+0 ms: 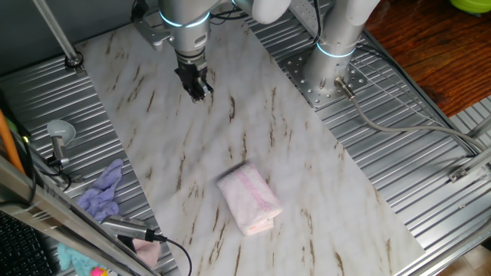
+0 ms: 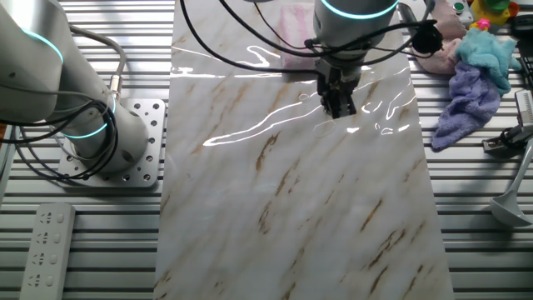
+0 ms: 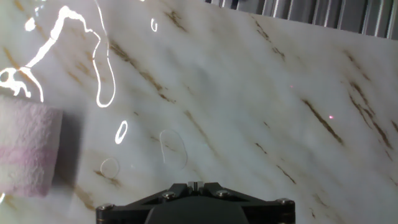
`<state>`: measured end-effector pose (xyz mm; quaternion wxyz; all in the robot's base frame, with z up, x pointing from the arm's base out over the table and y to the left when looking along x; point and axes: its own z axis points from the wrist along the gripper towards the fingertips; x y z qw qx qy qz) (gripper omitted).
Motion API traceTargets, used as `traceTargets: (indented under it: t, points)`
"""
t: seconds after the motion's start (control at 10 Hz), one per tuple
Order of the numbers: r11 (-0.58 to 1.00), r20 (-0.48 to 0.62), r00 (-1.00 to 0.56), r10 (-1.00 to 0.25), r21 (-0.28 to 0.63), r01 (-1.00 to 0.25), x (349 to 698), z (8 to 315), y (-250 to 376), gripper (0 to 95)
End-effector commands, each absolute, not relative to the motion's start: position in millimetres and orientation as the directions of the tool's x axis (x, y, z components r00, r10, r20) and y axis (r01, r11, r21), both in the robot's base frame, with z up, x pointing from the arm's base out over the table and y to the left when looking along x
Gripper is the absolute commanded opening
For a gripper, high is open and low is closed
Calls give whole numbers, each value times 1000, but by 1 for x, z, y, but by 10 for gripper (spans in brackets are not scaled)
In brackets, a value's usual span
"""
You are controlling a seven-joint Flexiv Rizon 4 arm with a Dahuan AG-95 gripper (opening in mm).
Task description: Clean the table with a cloth
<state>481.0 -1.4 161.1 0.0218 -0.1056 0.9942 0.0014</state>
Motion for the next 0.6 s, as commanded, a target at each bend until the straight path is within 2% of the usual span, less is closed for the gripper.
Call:
traceTargets:
  t: [0.1, 0.6]
  points:
    - [964, -47, -963, -267, -3, -267, 480, 161, -1, 0]
    - [897, -30, -897, -442, 1, -442, 480, 161, -1, 0]
